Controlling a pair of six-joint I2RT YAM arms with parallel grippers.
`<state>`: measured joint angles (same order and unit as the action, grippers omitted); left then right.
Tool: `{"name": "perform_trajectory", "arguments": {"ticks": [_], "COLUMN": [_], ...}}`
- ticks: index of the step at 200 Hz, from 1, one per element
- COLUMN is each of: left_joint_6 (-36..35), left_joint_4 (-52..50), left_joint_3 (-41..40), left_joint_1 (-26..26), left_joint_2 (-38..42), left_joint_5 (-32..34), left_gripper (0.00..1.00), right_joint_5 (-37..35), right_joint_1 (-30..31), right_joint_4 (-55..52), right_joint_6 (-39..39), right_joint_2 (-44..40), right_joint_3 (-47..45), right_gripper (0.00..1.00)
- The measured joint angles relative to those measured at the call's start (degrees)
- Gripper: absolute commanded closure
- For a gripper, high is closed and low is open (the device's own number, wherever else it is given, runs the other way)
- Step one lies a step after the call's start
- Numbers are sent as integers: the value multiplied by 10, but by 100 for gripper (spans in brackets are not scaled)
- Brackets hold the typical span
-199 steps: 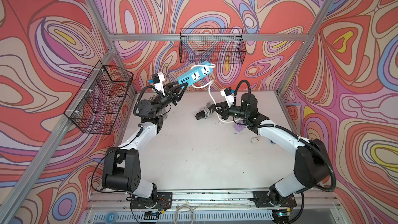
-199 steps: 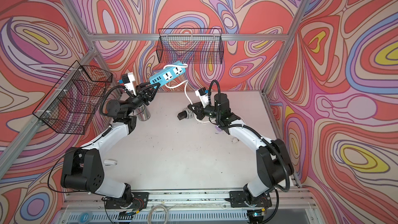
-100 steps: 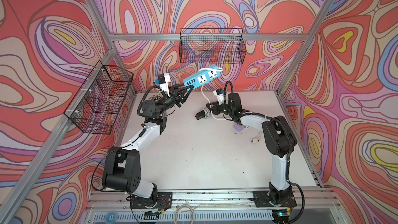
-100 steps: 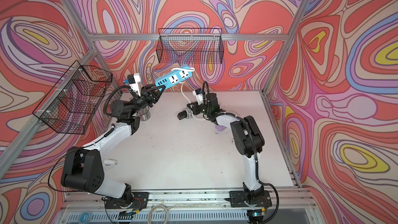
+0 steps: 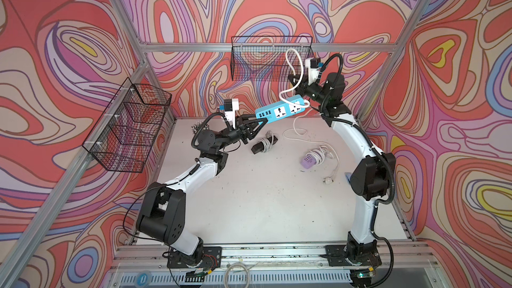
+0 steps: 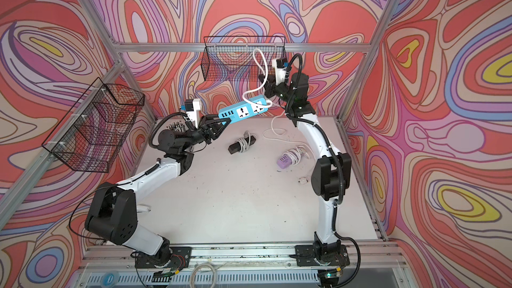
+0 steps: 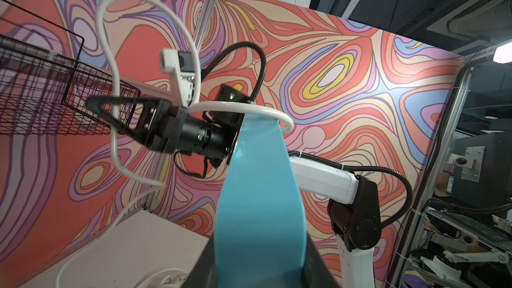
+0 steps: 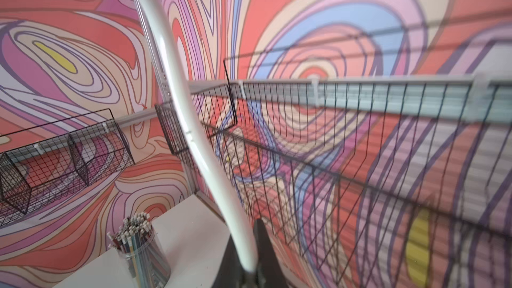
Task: Unwrap the cord wrapped around the power strip
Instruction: Unwrap the power cord from the power strip.
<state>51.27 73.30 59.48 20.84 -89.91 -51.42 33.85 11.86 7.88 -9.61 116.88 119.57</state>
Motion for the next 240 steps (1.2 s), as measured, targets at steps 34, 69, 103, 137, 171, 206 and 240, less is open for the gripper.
{"name": "perform_trajectory", "arguments": {"ticks": [34,69,103,137,171,206,240], "left_joint_6": [0,-7,-16,-19,-32,-34,-30], "left_joint_4": [-2,-9,-12,-22,-35,-28,-11], "left_joint_3": [0,0,0,0,-2,-4,-7], "left_joint_1": [10,6,-33,-100,-167,-252,-299], "left_joint_2": [-26,-33,-33,-19,28,79,96], "left_joint_5": [-2,-2,1,11,21,37,53], "left_gripper": [100,100,100,100,100,100,100], "right_joint_5": [0,-16,-47,-72,-75,-67,-39], "right_joint_1": [-6,-10,-36,-56,-55,-55,-43], "right_joint_4": [-38,-51,-52,-49,-59,-85,-74], "right_joint_6": [16,42,67,70,59,42,15], "right_joint_2": [-43,-155,-271,-329,-334,-334,-329], "right_joint_3": [57,-13,-111,-204,-307,-390,-450], "right_gripper": [100,100,100,100,100,100,100]}}
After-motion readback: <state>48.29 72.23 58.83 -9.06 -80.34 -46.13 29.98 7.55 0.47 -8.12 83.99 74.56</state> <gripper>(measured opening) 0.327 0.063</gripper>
